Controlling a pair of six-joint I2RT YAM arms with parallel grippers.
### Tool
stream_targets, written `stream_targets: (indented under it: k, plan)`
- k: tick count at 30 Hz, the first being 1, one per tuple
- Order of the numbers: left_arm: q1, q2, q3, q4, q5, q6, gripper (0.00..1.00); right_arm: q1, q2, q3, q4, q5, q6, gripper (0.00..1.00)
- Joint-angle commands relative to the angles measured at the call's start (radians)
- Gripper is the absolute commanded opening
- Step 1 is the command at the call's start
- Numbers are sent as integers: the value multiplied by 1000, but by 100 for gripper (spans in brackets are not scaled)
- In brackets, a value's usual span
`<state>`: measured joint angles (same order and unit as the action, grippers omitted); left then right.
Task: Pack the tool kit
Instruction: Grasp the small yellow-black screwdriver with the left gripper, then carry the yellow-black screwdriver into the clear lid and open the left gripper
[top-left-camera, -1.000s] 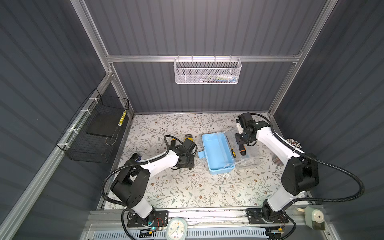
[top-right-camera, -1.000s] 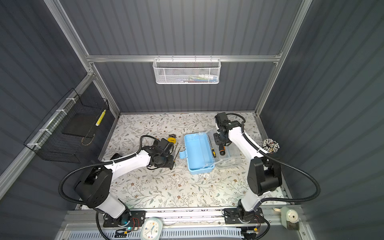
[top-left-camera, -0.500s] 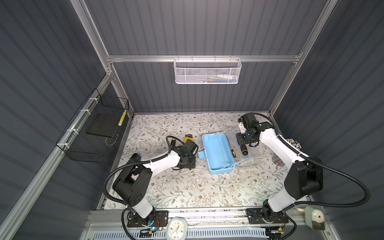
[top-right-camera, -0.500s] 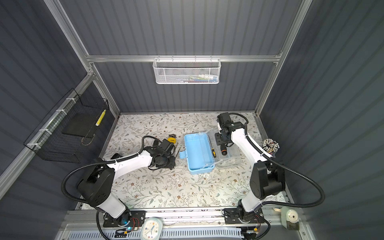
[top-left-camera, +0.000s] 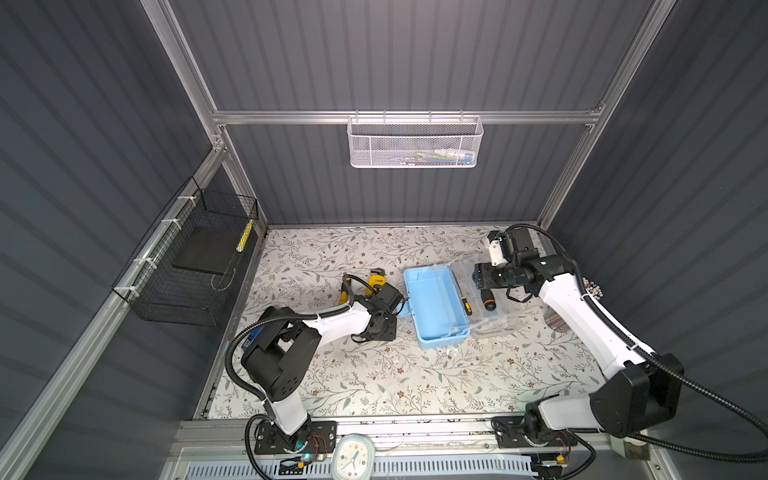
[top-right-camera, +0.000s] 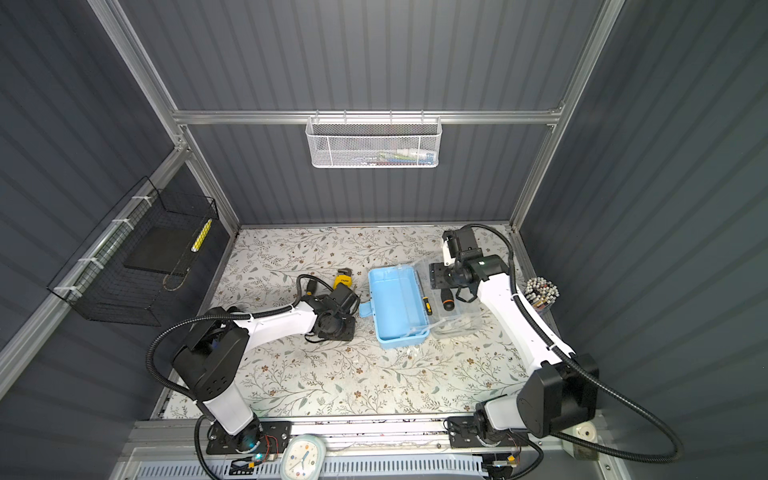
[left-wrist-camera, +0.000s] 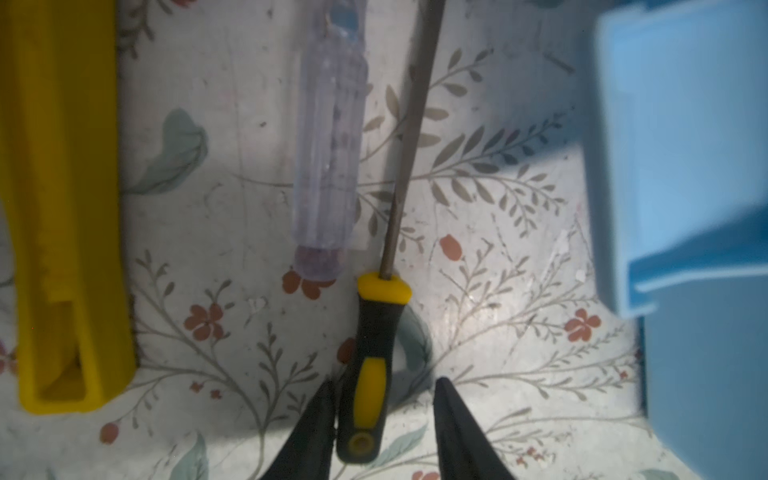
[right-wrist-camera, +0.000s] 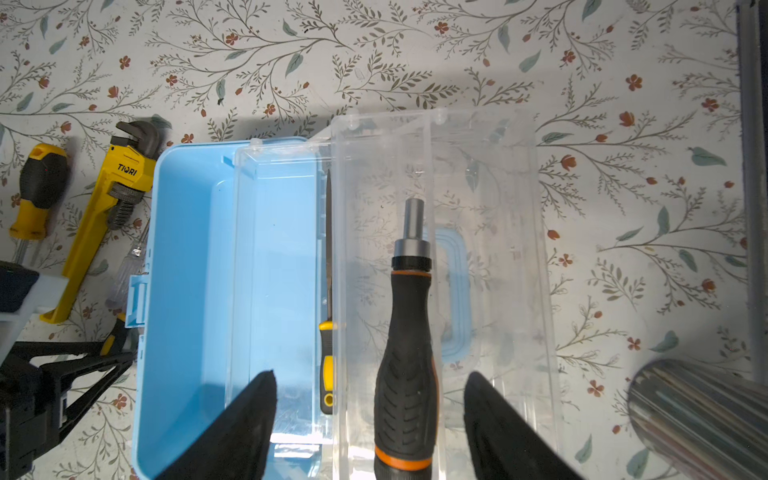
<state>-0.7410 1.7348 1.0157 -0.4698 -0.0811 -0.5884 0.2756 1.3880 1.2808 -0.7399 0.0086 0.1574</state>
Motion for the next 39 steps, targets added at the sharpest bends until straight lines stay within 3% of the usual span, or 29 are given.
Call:
stream_targets:
  k: [1,5,7,22,26,32,39]
  plan:
    - [-3,23,1,-23,-26,-8,28,-1,-23,-18,-1,-4,14,73]
    - [-3,3,1,-49,-27,-5,8,-3,-29,-30,3,-2,18,73]
    - [-3,-20,-1,-68,-29,-5,4,-6,-34,-34,9,-2,19,73]
    - [-32,-308,46,-99,-5,-115,2,-42,-70,-77,45,-47,51,73]
    - [-99,-236,151,35,41,-128,0,-46,-73,-91,59,-54,62,74]
    - [-158,-30,273,224,253,-172,2,-51,-88,-106,63,-50,63,73]
    - [-180,88,334,339,270,-257,2,-65,-113,-145,81,-61,70,73]
